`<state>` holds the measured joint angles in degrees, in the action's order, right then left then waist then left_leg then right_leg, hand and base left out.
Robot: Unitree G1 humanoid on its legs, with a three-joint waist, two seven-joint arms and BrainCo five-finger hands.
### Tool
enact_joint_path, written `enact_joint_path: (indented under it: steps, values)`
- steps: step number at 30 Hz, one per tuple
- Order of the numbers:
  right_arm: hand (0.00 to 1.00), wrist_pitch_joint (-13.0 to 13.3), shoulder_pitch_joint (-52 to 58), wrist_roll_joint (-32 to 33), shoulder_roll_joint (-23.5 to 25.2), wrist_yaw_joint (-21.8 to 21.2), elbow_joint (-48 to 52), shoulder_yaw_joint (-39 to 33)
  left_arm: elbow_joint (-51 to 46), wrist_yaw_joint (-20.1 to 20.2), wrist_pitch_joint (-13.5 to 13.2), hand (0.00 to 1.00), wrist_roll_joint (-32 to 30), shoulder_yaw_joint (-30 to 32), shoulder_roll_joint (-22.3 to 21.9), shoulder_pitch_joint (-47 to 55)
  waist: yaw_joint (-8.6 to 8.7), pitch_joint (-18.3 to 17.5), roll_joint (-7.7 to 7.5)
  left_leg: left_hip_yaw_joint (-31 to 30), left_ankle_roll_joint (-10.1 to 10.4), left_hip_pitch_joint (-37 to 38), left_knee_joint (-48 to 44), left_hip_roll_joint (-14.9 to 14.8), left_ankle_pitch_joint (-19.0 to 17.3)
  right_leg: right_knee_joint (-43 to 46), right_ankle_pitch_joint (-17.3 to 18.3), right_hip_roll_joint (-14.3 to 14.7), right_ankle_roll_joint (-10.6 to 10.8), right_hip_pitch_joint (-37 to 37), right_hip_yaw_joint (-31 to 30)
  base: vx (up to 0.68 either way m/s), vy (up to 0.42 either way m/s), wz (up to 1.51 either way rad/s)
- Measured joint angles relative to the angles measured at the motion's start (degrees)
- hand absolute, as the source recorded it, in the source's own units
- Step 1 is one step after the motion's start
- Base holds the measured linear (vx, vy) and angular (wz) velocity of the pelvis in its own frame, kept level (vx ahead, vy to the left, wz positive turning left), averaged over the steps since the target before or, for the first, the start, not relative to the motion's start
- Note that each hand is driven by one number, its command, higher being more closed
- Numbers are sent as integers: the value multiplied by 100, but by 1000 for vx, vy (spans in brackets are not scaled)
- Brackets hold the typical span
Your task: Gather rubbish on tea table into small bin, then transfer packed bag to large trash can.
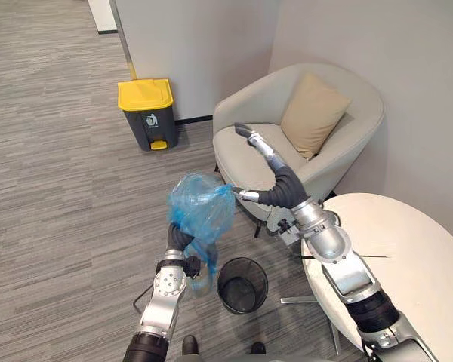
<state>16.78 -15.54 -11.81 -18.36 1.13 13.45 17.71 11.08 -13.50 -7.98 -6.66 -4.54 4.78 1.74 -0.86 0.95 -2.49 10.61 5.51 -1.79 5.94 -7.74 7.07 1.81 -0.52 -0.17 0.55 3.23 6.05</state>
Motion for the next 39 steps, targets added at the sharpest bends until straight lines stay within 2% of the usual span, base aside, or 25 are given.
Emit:
enact_joint_path:
  steps: [5,9,11,14,16,23,31,39]
  values:
    - [0,97,320,-428,-97,256,49,-378,1,97,-4,100,62,202,8,150,2,2,3,-14,-1,0,0,5,1,-6,-7,-4,-6,-6,7,0,0,0]
    - [0,111,987,-400,39,245,0,-737,20,131,-7,100,156,333,1,354,5,1,39,-37,-1,-6,0,8,1,-13,-8,-6,-9,-10,23,0,0,0]
    - [0,106,1348,-185,158,163,-216,-931,41,241,-7,100,164,441,-1,466,10,-4,94,-46,-1,-8,1,14,1,-14,-7,-10,-8,-12,31,0,0,0]
    - [0,-3,1862,134,278,-76,-829,-1303,150,399,-40,100,202,556,45,631,12,-11,200,-79,-1,-22,0,15,1,-15,-6,-18,-7,-14,54,0,0,5]
    - [0,-108,2139,323,288,-268,-1317,-1484,551,588,-113,100,203,608,134,639,14,-27,252,-112,1,-38,-1,6,-2,-27,14,-9,23,-13,89,-4,-2,6]
    - [0,-347,2448,910,613,-602,-3157,-1635,1293,858,-129,100,201,821,417,868,65,-13,276,-175,32,-71,-2,19,-72,-95,36,-22,50,-7,158,0,3,5]
    - [0,-548,2449,1020,776,-637,-4798,-1779,1979,966,-128,100,203,960,449,978,28,42,340,-199,-38,-92,-36,131,-111,-15,110,-133,111,-16,181,63,18,3]
    - [0,-619,2369,1017,940,-594,-5243,-1787,2263,974,-126,100,202,962,439,1001,45,112,276,-244,-94,51,-38,233,-150,158,255,-213,155,-109,223,44,12,4]
